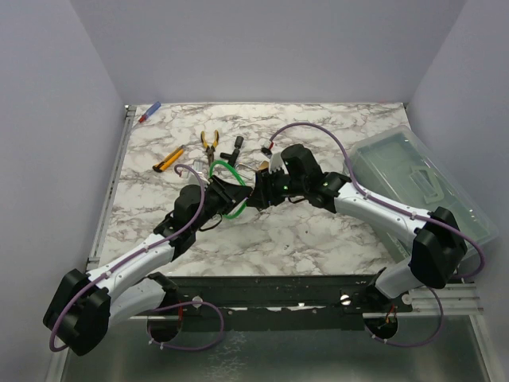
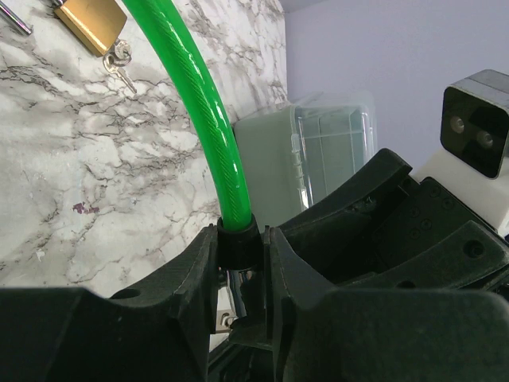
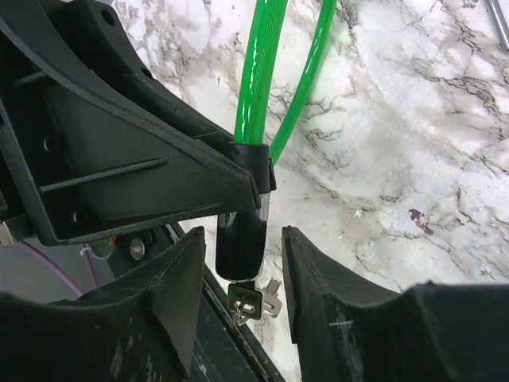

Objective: Unlock with the key

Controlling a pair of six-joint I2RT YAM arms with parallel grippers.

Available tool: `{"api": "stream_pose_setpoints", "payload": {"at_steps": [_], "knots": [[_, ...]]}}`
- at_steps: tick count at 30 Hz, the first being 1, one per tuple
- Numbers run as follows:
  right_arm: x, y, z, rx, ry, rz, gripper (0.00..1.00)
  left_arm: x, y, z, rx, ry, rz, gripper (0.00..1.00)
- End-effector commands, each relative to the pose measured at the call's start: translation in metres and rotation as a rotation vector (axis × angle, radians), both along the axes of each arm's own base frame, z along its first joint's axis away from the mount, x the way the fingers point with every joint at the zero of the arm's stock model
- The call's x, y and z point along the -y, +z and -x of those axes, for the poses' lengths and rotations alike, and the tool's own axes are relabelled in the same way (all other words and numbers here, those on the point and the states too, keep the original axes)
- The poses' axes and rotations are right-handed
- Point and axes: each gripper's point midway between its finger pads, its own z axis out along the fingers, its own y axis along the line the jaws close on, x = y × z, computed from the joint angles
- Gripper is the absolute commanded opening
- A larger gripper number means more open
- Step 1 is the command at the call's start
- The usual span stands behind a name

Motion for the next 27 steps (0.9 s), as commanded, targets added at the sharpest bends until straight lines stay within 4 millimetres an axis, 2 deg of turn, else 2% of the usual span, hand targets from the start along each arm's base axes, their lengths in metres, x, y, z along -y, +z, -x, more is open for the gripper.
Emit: {"api": "stream_pose_setpoints", "payload": {"at_steps": [1,3,10,13,19,21,23,24,27], "knots": [[-0.005,0.004,-0.003,0.021,-0.001,0.01,0.48,0.007,0.028,-0.002,0.06,-0.016,0.055,0.0],[-0.005,0.004,-0.003,0.022,-0.001,0.011,0.46,0.007,0.029,-0.003,0.06,-0.017,0.056,0.0],[-0.005,0.001,-0.003,0.017,-0.004,0.015,0.33,0.007,0.027,-0.003,0.056,-0.016,0.054,0.0],[-0.005,0.001,-0.002,0.017,-0.003,0.015,0.21,0.008,0.026,-0.003,0.053,-0.02,0.053,0.0],[-0.003,-0.002,-0.002,0.008,-0.02,0.018,0.03,0.012,0.024,0.0,0.051,-0.05,0.043,0.11],[-0.002,-0.005,-0.002,-0.002,-0.031,0.017,0.0,0.013,0.022,0.001,0.051,-0.066,0.032,0.22],[-0.001,-0.007,-0.002,-0.013,-0.046,0.014,0.0,0.013,0.019,0.002,0.044,-0.071,0.02,0.49],[0.0,-0.008,-0.001,-0.02,-0.059,0.012,0.0,0.012,0.016,0.003,0.035,-0.071,0.008,0.58],[0.007,-0.014,-0.004,-0.034,-0.122,0.017,0.0,0.006,0.008,0.003,0.005,-0.049,-0.043,0.72]]}}
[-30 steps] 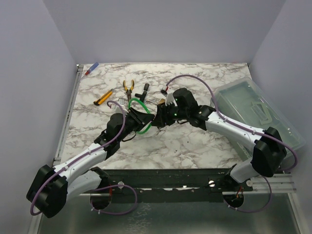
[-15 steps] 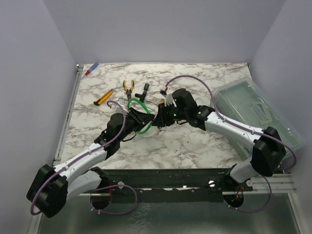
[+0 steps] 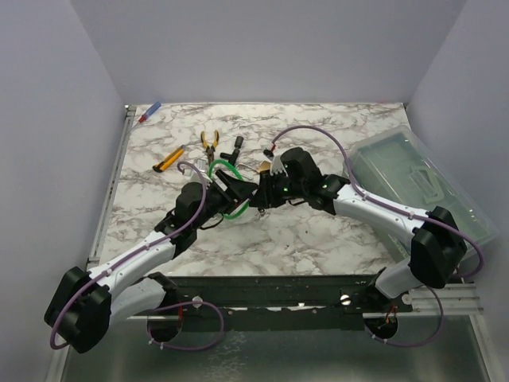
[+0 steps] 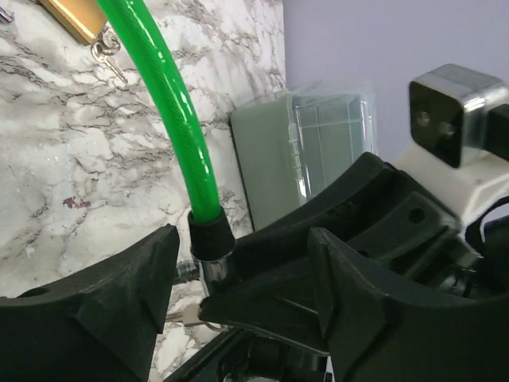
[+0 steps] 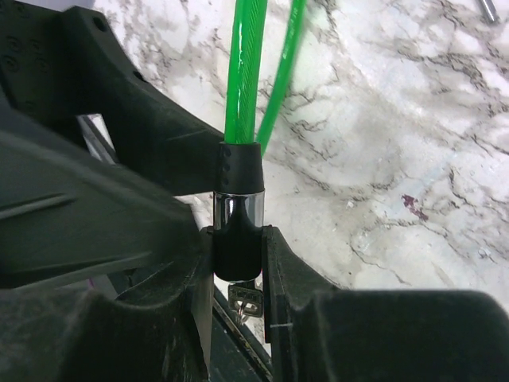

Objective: Unlock with the key

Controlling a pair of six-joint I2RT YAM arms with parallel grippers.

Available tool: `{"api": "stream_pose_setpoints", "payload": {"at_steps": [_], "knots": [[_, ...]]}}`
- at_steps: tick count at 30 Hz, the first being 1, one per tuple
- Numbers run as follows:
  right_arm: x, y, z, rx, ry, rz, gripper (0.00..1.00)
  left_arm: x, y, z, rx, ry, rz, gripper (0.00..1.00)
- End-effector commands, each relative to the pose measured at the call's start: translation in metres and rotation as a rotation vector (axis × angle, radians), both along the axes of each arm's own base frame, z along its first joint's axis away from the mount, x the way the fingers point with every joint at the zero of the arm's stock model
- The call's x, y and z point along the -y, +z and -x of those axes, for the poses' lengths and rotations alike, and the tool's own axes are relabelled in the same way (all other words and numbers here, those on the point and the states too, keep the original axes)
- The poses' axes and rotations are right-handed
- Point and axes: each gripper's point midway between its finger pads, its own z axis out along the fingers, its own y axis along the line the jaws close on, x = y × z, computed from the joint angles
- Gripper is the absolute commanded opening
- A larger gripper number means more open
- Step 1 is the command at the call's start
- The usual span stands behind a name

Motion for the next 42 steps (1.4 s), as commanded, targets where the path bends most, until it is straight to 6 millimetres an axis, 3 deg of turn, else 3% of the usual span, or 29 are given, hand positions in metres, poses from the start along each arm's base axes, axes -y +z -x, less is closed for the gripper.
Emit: {"api": "stream_pose_setpoints", "payload": {"at_steps": [1,5,10,17,25,31,42], "knots": [[0.008,-0.006,-0.003,-0.011,-0.097,0.002,0.0,-0.002,0.008,0.002,0.001,-0.008,-0.051,0.76],[0.016,-0.012,-0.003,-0.031,-0.16,-0.001,0.0,-0.02,0.003,0.002,-0.035,0.056,-0.151,0.86],[0.021,-0.02,-0.002,-0.071,-0.228,-0.021,0.0,-0.046,-0.005,0.005,-0.142,0.151,-0.263,0.9],[0.029,-0.027,0.001,-0.119,-0.315,-0.067,0.0,-0.05,-0.025,0.024,-0.331,0.153,-0.256,0.89],[0.033,-0.026,0.008,-0.148,-0.363,-0.162,0.0,-0.04,-0.049,0.044,-0.563,0.173,-0.113,0.87],[0.033,-0.026,0.012,-0.158,-0.36,-0.205,0.0,-0.026,-0.063,0.048,-0.689,0.154,-0.037,0.87],[0.028,-0.025,0.019,-0.159,-0.315,-0.263,0.0,0.001,-0.069,0.028,-0.693,0.117,0.096,0.73]]}}
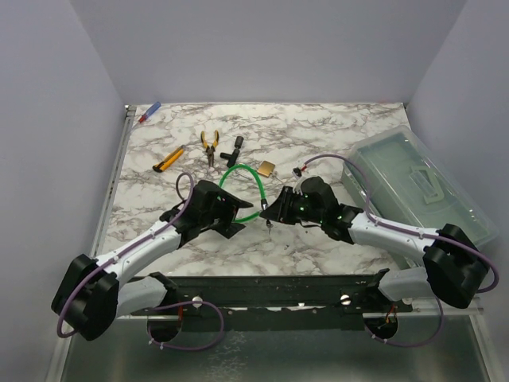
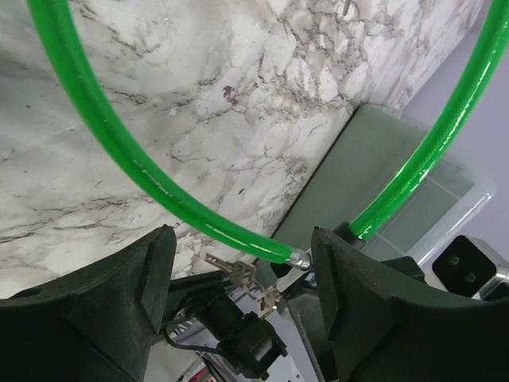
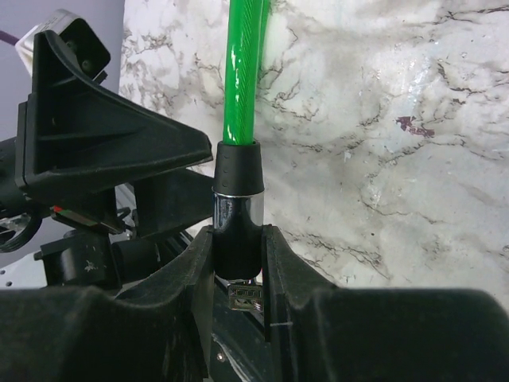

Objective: Unlock with the key

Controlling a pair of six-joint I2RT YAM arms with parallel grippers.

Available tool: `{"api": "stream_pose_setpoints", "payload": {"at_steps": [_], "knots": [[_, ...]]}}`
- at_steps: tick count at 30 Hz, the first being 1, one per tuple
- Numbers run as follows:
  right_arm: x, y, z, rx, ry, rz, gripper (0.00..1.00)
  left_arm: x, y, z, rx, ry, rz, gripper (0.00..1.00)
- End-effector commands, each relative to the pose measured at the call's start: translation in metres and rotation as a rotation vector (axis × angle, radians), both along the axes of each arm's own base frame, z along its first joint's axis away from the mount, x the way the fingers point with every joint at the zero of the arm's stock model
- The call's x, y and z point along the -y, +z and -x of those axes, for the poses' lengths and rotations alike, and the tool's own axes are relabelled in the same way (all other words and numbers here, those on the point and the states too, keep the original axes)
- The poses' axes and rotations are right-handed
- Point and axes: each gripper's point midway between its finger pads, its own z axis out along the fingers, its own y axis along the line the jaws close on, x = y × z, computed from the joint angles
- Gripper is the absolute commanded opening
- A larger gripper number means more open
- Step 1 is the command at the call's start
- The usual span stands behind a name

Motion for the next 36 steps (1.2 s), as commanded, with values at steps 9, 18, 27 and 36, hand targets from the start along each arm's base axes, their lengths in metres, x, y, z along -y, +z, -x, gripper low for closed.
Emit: {"api": "stream_pose_setpoints", "payload": {"at_steps": [9,18,27,36], "knots": [[-0.009,0.019,0.003,0.06,0.031,-0.087,0.0,0.031,0.003,-0.019,0.019,-0.003,0.188,0.59],[-0.009,0.014,0.006,0.079,0.05,-0.109,0.0,0.043,0.007,-0.025,0.035,-0.037,0.211,0.47],[-0.013,0.006,0.014,0.101,0.1,-0.144,0.0,0.046,0.007,-0.028,0.049,-0.048,0.21,0.21],[-0.004,0.002,0.018,0.11,0.089,-0.143,0.0,0.039,-0.008,-0.028,0.036,-0.024,0.171,0.0]]}}
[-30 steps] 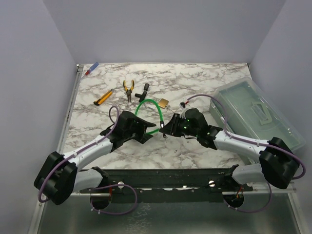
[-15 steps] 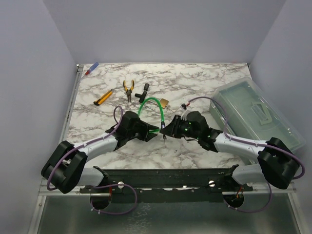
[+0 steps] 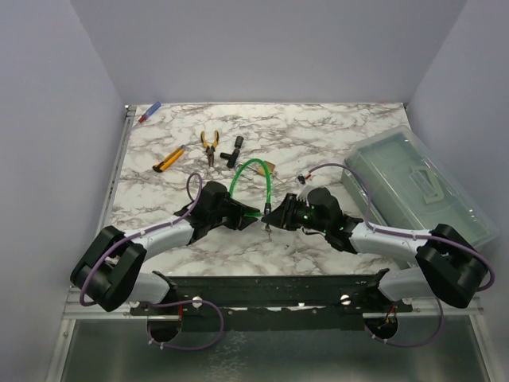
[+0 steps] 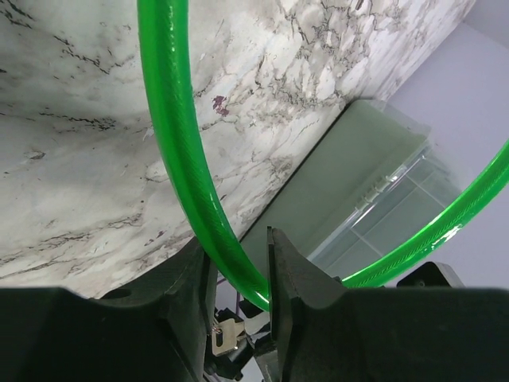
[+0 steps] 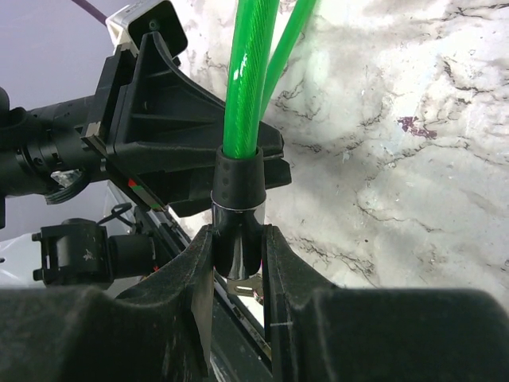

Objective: Unlock with the key

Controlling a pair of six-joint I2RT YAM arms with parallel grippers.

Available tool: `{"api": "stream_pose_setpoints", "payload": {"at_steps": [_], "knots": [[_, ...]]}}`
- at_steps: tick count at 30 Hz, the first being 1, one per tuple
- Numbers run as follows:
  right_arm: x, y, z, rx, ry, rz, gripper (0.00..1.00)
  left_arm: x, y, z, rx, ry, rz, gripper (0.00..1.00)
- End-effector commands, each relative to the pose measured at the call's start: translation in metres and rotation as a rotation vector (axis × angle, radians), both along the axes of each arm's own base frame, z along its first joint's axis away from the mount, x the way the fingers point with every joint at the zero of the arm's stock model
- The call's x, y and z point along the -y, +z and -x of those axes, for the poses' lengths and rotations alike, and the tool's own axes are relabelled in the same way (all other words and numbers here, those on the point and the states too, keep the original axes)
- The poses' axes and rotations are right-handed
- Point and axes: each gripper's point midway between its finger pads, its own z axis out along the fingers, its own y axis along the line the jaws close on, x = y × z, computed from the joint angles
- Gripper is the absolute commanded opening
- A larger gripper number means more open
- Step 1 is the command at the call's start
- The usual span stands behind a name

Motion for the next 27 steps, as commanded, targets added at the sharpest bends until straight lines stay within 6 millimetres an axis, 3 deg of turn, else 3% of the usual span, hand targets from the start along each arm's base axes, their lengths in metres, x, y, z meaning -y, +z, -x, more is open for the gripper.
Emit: {"api": "stream_pose_setpoints", "payload": {"at_steps": [1,6,15,22,27], "knots": [[-0.003,0.015,0.009,0.05,0.043,-0.049,0.0,0.006,0.015,-0.008,0.083,-0.009,0.026,0.0],[0.009,0.017,0.007,0.055,-0.011,-0.026,0.0,-0.002,0.005,-0.007,0.073,0.005,-0.018,0.0],[0.012,0.018,0.01,0.052,-0.011,-0.026,0.0,-0.01,0.0,-0.007,0.087,0.028,-0.049,0.0],[0.016,0.021,0.009,0.067,-0.026,-0.013,0.0,-0.024,0.014,-0.012,0.193,-0.001,-0.178,0.0],[0.02,0.026,0.005,0.08,-0.045,0.013,0.0,-0.052,0.024,-0.01,0.31,-0.054,-0.375,0.0]]}}
